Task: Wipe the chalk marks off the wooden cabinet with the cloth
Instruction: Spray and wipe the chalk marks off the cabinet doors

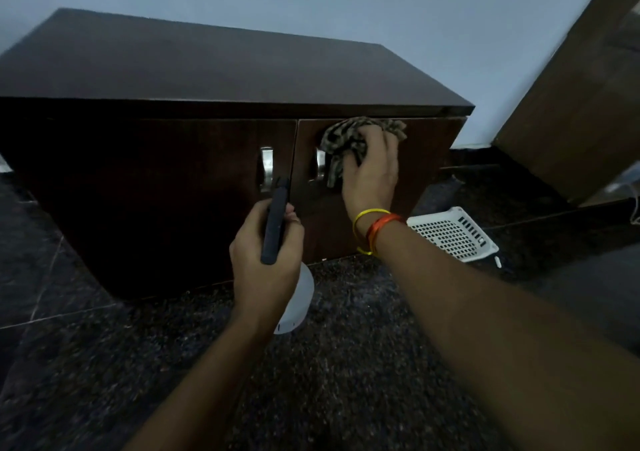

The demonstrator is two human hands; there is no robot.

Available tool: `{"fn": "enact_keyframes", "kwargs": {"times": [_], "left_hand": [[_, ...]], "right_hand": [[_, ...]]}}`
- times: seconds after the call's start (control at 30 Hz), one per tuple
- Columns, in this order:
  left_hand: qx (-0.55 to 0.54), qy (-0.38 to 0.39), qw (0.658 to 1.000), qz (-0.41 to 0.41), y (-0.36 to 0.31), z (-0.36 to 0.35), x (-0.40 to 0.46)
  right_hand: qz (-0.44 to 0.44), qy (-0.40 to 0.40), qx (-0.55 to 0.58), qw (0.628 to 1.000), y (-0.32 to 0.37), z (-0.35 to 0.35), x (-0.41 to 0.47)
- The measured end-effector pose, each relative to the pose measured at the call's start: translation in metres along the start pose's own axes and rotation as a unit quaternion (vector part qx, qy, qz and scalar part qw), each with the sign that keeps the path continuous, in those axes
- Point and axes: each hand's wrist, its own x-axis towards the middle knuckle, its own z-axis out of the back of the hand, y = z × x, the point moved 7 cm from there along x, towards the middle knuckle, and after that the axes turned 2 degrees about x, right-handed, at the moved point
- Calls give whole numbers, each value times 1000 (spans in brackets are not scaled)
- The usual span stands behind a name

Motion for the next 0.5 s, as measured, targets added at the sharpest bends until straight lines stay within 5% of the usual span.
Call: {"fn": "enact_keyframes", "kwargs": {"times": [0.1, 0.5], "left_hand": [[1, 8, 1000, 5, 0, -10, -2], [28, 8, 1000, -3, 10, -25, -1]], "right_hand": [[4, 19, 2, 1000, -13, 9, 12], [-184, -150, 7, 971, -125, 64, 84]]}}
